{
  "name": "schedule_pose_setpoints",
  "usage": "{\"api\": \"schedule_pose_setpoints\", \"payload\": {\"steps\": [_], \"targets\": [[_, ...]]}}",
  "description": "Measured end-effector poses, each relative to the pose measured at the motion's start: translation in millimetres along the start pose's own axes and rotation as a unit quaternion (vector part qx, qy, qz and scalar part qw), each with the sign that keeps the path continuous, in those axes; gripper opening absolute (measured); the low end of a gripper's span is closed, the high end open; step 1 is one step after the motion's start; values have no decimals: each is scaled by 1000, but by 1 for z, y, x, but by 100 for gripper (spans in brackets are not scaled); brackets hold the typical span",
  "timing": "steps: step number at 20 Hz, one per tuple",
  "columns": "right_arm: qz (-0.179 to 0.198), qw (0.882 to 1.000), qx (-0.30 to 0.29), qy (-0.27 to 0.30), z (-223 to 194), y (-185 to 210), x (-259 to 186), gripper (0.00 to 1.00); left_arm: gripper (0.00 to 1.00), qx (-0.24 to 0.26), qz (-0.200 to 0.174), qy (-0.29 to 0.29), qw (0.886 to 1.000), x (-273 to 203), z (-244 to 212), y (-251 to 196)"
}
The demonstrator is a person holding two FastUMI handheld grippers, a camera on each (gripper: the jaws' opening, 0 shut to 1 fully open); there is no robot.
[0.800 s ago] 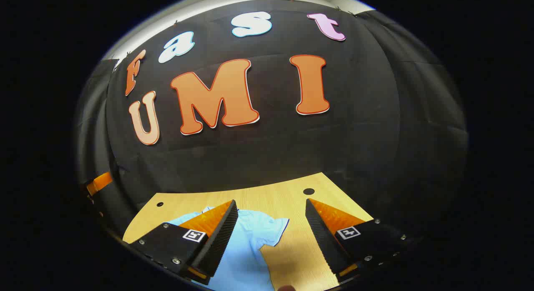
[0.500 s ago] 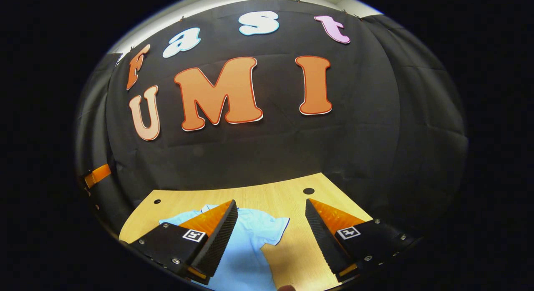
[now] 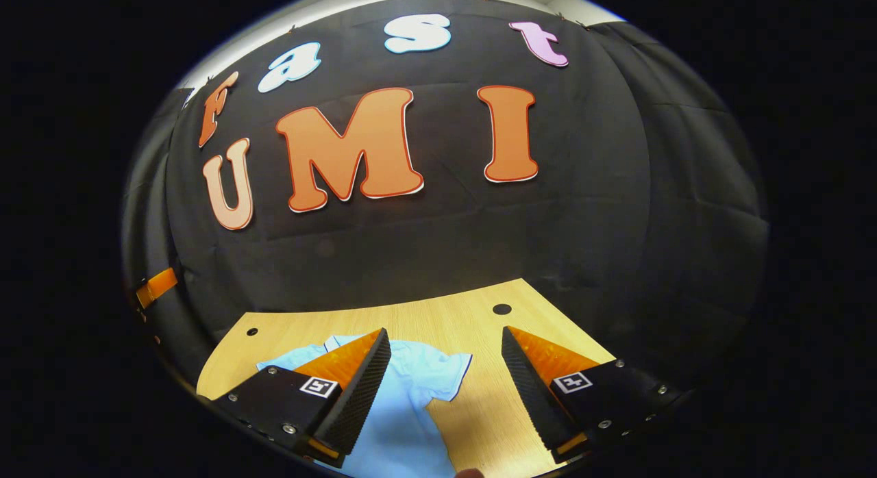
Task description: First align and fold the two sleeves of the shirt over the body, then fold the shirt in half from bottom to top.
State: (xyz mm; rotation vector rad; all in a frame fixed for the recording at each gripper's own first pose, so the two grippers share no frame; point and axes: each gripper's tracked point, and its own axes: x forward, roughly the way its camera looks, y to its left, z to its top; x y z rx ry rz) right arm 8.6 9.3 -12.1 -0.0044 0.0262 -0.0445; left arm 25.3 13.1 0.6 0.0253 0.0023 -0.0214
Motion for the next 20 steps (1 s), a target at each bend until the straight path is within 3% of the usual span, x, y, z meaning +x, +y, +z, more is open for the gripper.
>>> {"api": "schedule_pose_setpoints", "payload": {"steps": [5, 12, 18, 20], "targets": [[9, 1000, 1, 23, -9, 9, 17, 98, 100, 2, 7, 4, 1000, 7, -3, 7], [13, 990, -25, 140, -44, 20, 63, 98, 99, 2, 19, 6, 1000, 11, -7, 26], [7, 959, -68, 276, -94, 13, 131, 99, 100, 0, 31, 12, 999, 14, -14, 43], [3, 947, -45, 319, -112, 15, 151, 99, 100, 1, 37, 19, 999, 14, -19, 50]]}}
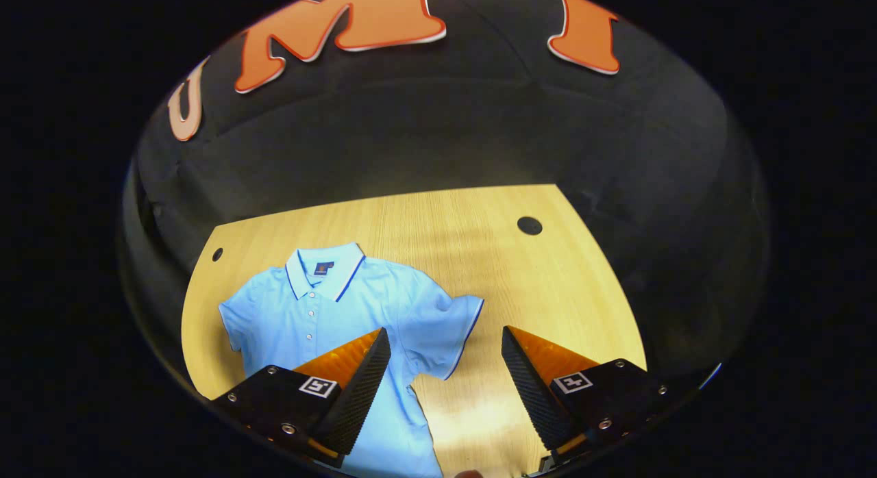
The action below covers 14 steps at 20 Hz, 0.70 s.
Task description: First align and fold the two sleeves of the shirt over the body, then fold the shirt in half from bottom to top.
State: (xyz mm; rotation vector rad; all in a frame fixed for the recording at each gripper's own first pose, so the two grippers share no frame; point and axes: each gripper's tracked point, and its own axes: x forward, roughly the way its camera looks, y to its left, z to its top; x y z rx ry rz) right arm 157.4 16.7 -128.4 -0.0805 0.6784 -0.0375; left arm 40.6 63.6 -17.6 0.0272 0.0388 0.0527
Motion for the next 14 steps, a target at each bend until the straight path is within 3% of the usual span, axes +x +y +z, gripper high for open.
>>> {"api": "schedule_pose_setpoints", "payload": {"steps": [7, 14], "targets": [[-34, 987, 56, 146, -41, -24, 89, 99, 100, 0, 16, 16, 1000, 4, -15, 18], [-55, 976, 70, 197, -63, -31, 122, 99, 100, -3, 26, 26, 999, 0, -25, 28]]}}
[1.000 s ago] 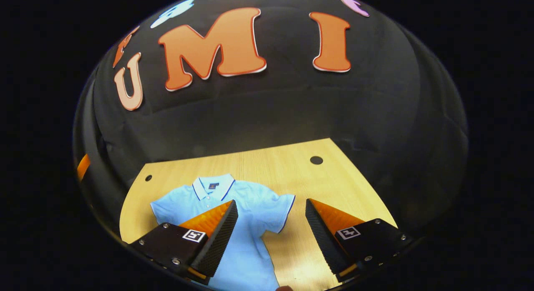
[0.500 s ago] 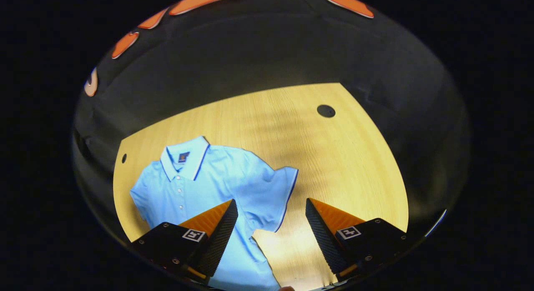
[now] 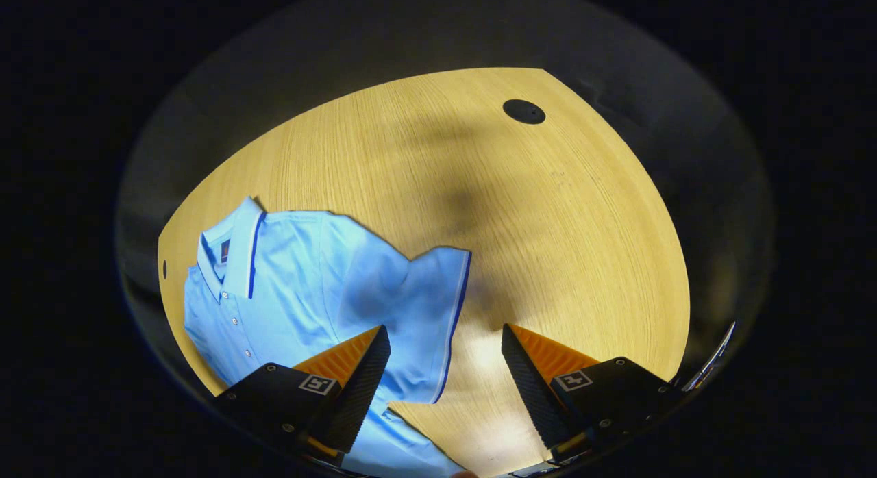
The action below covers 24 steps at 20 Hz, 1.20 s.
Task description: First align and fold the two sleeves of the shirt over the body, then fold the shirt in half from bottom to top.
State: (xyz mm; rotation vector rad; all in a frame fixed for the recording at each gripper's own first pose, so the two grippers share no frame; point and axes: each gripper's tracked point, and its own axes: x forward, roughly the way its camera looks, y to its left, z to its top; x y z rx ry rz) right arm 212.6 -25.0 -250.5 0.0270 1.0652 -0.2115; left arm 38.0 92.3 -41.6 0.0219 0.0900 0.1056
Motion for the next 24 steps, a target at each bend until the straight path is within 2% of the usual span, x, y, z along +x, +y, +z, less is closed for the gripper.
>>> {"api": "schedule_pose_setpoints", "payload": {"steps": [7, 11, 12, 13, 14, 15, 16, 17, 18, 20, 24], "targets": [[-11, 1000, 13, 26, -10, -2, 17, 99, 100, 4, 8, 7, 1000, -4, -6, 5], [-17, 999, 12, 26, -12, -4, 16, 94, 99, 0, 11, 11, 1000, -8, -11, 9], [-17, 999, 15, 23, -11, -5, 15, 82, 100, -2, 13, 13, 1000, -8, -13, 9], [-18, 999, 21, 19, -11, -6, 15, 76, 100, -4, 13, 14, 1000, -9, -14, 11], [-18, 999, 28, 16, -11, -7, 17, 61, 99, -6, 13, 16, 1000, -11, -16, 11], [-18, 999, 33, 14, -10, -8, 16, 52, 99, -7, 14, 16, 1000, -11, -16, 13], [-17, 999, 36, 10, -8, -11, 15, 32, 99, -8, 15, 16, 1000, -12, -17, 14], [-13, 999, 34, 6, -7, -12, 14, 28, 99, -9, 16, 16, 1000, -13, -16, 16], [-7, 1000, 30, 4, -7, -12, 14, 10, 99, -10, 17, 16, 1000, -15, -18, 18], [7, 999, 43, 1, -7, -7, 10, 3, 100, -9, 18, 17, 1000, -19, -17, 25], [1, 1000, 4, -31, 0, 0, -15, 1, 100, -11, 27, 15, 999, -24, -15, 44]]}}
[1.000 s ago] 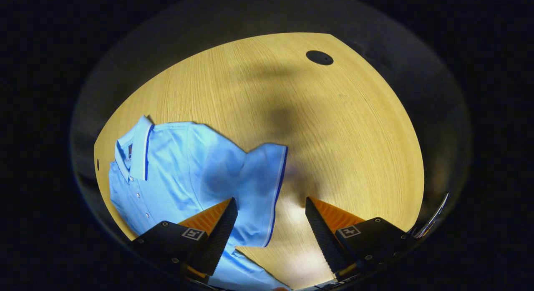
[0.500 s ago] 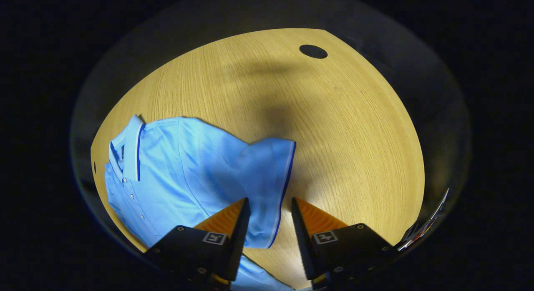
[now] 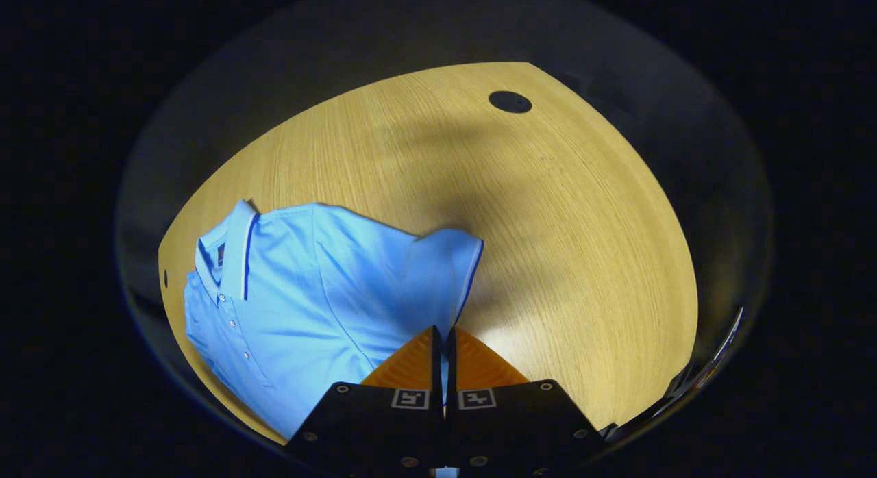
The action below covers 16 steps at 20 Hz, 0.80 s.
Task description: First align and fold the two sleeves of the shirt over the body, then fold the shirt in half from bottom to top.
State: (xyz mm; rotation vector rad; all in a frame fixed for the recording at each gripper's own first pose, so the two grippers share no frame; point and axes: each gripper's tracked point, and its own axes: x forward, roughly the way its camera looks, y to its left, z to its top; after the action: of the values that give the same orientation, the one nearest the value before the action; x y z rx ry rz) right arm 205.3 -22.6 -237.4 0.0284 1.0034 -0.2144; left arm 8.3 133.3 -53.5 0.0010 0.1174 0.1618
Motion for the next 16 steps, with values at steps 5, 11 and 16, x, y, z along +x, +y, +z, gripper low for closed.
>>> {"api": "schedule_pose_setpoints", "payload": {"steps": [5, 11, 16], "targets": [[2, 998, -51, -44, 15, 23, -37, 1, 100, -13, 15, -11, 1000, -5, 10, 34], [27, 992, -103, -66, 7, 76, -69, 1, 100, -13, 38, -20, 999, -15, 18, 82], [64, 986, -141, -68, -13, 137, -84, 1, 100, -17, 45, -16, 999, -16, 15, 109]]}}
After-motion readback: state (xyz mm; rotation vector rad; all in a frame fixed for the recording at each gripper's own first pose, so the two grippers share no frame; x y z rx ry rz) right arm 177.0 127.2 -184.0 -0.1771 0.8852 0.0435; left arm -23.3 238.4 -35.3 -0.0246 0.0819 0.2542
